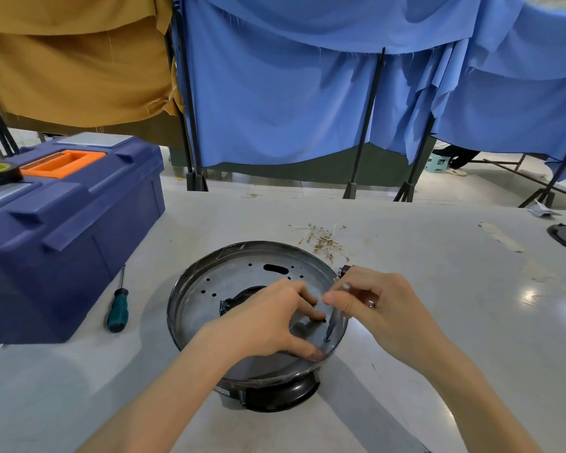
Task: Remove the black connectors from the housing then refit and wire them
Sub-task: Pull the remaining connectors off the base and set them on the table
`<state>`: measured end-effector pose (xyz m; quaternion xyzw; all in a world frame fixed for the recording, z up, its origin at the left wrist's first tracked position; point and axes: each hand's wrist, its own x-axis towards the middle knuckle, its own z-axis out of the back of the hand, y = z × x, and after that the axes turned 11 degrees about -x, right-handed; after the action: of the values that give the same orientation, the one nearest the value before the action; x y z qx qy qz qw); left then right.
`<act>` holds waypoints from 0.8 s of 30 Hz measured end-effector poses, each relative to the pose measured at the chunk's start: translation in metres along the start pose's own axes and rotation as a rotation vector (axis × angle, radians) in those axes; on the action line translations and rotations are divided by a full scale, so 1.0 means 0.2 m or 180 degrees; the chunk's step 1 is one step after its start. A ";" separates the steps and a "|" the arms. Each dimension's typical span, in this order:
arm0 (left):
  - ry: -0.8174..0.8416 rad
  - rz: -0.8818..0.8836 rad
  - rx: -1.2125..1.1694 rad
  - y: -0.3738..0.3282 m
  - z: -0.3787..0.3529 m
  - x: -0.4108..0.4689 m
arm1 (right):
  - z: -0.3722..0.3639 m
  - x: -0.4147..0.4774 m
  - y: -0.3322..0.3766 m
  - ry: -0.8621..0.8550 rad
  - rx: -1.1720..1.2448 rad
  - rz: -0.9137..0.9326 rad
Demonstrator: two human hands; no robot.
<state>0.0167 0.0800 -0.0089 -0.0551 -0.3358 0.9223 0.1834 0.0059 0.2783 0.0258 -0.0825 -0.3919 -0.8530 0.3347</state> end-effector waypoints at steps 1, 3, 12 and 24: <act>-0.0024 0.0002 -0.0079 -0.01 0.00 0.00 | -0.01 0.00 0.00 -0.0077 -0.0066 0.0044; -0.0079 0.0001 -0.0296 -0.01 0.00 0.01 | -0.03 0.01 0.01 -0.0213 -0.0218 0.0138; -0.0195 -0.0054 -0.0961 -0.06 0.01 0.00 | -0.13 0.02 0.00 -0.0941 -0.0446 0.0431; -0.0473 -0.0362 -0.1899 -0.13 -0.01 0.01 | -0.20 0.02 -0.01 -0.1276 0.0039 0.0064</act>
<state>0.0231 0.1006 0.0070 -0.0201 -0.6066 0.7728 0.1854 0.0058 0.2487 -0.0004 -0.2525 -0.4550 -0.8137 0.2590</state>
